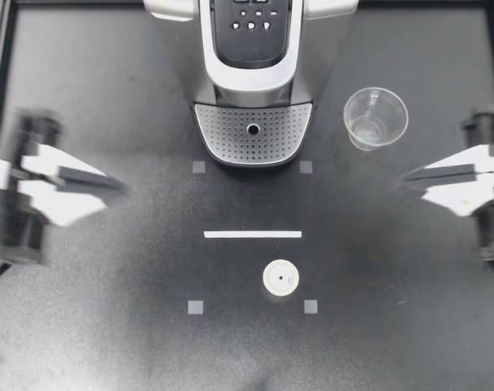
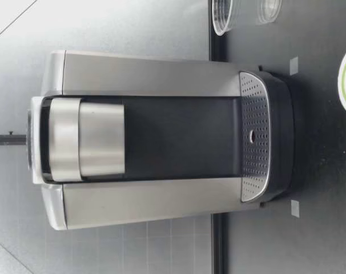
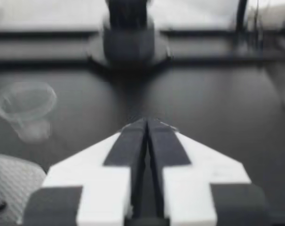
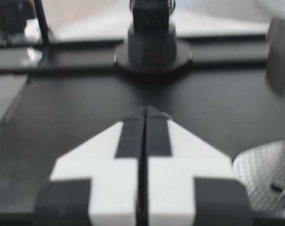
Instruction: Place the coffee capsule inside the capsule container, then place the cup onto the center of the cup tray, then push the 'Hot Water' and 'Travel Mug' buttons.
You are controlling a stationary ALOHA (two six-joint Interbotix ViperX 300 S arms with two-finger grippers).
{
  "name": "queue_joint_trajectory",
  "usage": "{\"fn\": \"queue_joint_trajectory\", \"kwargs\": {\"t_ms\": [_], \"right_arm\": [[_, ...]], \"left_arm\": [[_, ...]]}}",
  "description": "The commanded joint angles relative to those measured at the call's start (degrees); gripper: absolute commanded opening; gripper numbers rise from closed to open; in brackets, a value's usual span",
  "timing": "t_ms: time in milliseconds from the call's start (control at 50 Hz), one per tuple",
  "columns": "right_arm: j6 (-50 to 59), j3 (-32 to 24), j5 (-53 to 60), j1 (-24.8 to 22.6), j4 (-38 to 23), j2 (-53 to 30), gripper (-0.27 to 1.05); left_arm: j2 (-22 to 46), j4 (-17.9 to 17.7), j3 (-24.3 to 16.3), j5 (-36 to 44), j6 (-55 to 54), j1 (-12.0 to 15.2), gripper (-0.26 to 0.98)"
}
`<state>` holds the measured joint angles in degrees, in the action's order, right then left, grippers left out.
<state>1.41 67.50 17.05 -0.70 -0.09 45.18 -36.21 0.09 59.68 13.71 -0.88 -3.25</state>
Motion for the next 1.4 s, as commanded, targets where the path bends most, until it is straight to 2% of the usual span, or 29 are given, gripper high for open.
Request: {"fn": "queue_joint_trajectory", "kwargs": {"t_ms": [0,400,660,780,880,1040,1080,1380], "right_arm": [[1.14,-0.79,0.18,-0.97,0.00,-3.08,0.05],[6.68,-2.29,0.09,-4.31,-0.09,-18.54,0.05],[7.03,-4.31,0.09,-5.63,0.00,-27.16,0.05],[7.03,-5.54,0.09,-6.59,-0.09,-30.41,0.05],[7.03,-6.42,0.09,-7.03,-0.09,-32.96,0.05],[7.03,-8.00,0.09,-7.47,-0.09,-36.65,0.05],[7.03,-8.44,0.09,-7.56,-0.09,-37.53,0.05],[6.94,-10.55,0.09,-8.26,0.00,-41.40,0.05]], "left_arm": [[4.13,0.09,-3.87,-2.02,0.00,-0.62,0.09],[26.37,0.09,-20.04,-21.45,0.62,-1.23,0.09],[33.93,0.09,-27.42,-29.09,0.53,-2.72,0.13],[36.21,0.09,-29.97,-31.20,0.79,-3.08,0.23],[37.71,0.09,-30.94,-31.73,0.79,-3.16,0.37],[40.25,0.09,-32.34,-31.82,0.18,-3.34,0.75],[40.87,0.00,-32.70,-31.82,0.00,-3.34,0.81],[44.03,0.00,-34.45,-31.03,0.79,-4.22,0.81]]}}
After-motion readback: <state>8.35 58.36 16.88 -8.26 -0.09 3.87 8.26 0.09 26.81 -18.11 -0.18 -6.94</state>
